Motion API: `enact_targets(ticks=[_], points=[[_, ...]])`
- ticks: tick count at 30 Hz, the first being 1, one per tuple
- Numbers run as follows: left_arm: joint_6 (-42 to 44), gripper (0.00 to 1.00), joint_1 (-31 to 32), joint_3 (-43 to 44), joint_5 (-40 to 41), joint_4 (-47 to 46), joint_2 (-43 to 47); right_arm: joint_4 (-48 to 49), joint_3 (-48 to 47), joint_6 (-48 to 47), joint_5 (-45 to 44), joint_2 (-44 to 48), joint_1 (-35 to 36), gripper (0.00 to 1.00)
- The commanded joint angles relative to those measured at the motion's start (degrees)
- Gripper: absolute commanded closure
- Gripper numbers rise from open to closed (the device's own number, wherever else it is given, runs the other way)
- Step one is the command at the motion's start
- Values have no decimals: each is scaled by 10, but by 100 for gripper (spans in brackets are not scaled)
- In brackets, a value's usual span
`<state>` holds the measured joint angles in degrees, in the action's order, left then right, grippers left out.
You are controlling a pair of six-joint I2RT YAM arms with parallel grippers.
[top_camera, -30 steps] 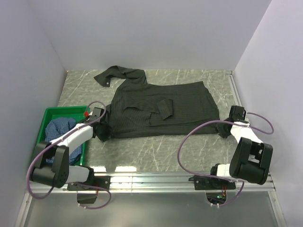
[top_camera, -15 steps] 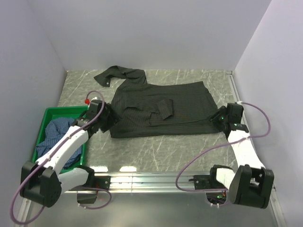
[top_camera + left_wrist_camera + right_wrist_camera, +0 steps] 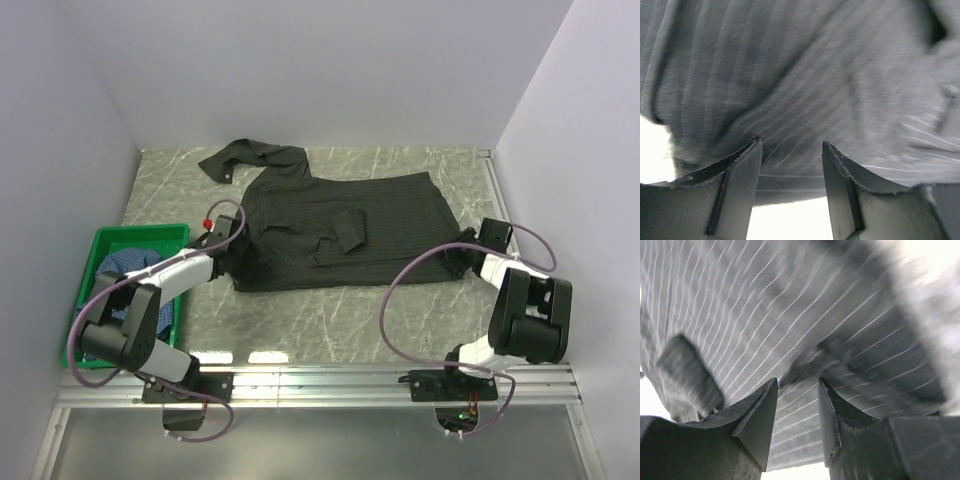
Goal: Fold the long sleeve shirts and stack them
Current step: Fold the shirt
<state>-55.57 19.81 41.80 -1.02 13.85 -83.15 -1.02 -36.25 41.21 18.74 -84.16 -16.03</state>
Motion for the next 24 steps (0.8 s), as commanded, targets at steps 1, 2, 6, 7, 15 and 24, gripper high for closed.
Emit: enact_targets(ticks=[1, 2, 6, 7, 15, 24], points=[[-26, 43, -3, -29, 26, -23, -18, 60, 13, 19, 24, -20, -36, 56], [-33, 43, -7, -36, 28, -23, -18, 63, 14, 21, 23, -21, -52, 56], [-37, 44, -26, -66, 24, -30, -15, 54, 17, 29, 9, -16, -78, 57], [-35, 44, -29, -66, 24, -28, -12, 47, 11, 26, 2, -10, -80, 57], [8, 32, 12, 18, 36, 27, 39, 41, 29, 19, 65, 120, 11, 56], [-15, 37, 116, 37, 28, 14, 104, 135, 70, 123, 22, 194, 310, 54]])
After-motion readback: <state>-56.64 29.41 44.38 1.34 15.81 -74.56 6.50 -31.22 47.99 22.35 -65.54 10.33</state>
